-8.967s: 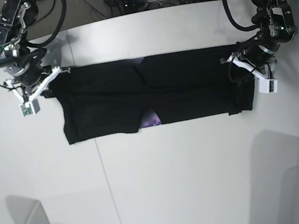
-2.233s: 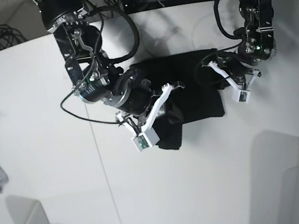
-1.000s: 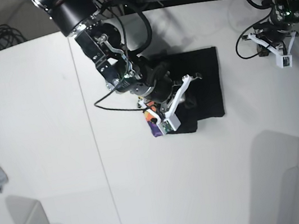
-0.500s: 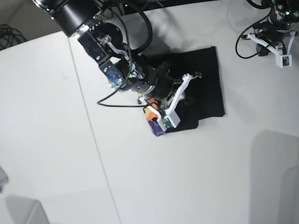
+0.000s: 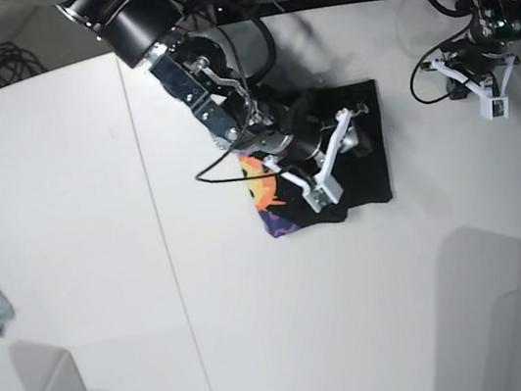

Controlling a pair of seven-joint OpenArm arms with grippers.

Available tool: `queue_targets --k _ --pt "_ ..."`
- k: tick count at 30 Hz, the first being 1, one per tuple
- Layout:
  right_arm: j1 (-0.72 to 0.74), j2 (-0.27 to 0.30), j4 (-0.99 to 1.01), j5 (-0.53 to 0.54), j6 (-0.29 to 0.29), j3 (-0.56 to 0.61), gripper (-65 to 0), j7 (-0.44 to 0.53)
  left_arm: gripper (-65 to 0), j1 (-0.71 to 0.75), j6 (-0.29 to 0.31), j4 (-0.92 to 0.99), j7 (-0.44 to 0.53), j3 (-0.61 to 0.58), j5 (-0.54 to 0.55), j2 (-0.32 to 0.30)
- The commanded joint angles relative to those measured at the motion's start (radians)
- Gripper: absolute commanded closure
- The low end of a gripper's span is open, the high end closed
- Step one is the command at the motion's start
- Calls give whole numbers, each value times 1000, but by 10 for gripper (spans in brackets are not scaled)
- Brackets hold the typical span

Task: Fold the T-shirt properly
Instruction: 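Fold the right gripper's end over toward the left gripper, then open both grippers and lift them away from the folded shirt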

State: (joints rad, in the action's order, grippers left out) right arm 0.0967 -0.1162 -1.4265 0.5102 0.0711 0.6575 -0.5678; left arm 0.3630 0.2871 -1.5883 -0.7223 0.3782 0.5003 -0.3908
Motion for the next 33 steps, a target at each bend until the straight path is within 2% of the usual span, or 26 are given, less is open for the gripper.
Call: queue_targets --k 1,5,11,15,18,20,22,24,26,28,33 --pt "22 -12 -18 8 -7 12 -356 21 0 -3 1 -17 14 8 5 -17" --pt "36 -17 -15 8 -7 61 -368 22 0 -2 1 -17 14 14 5 -18" --pt "59 -32 13 8 -7 72 -369 22 0 -2 1 -17 14 106 5 -13" --pt "116 -32 72 9 -7 227 -366 68 0 -2 1 -17 14 153 5 -15" --pt "143 -32 89 9 0 301 -366 104 0 -2 1 -17 14 181 5 -15" --pt "162 -32 82 9 52 328 -366 104 0 0 1 -14 14 183 5 -15" --pt "186 -32 68 41 78 370 -368 102 0 0 1 -11 14 183 5 -15" --pt "202 -30 54 120 80 384 -368 102 0 0 1 -11 14 183 5 -13" --pt "205 -30 39 150 82 388 -368 102 0 0 1 -11 14 183 5 -12" --pt "206 -30 8 152 82 390 -368 98 0 0 1 -11 14 183 5 -3" --pt "206 -30 -141 155 80 390 -365 -4 0 -2 1 -10 14 180 5 -1"
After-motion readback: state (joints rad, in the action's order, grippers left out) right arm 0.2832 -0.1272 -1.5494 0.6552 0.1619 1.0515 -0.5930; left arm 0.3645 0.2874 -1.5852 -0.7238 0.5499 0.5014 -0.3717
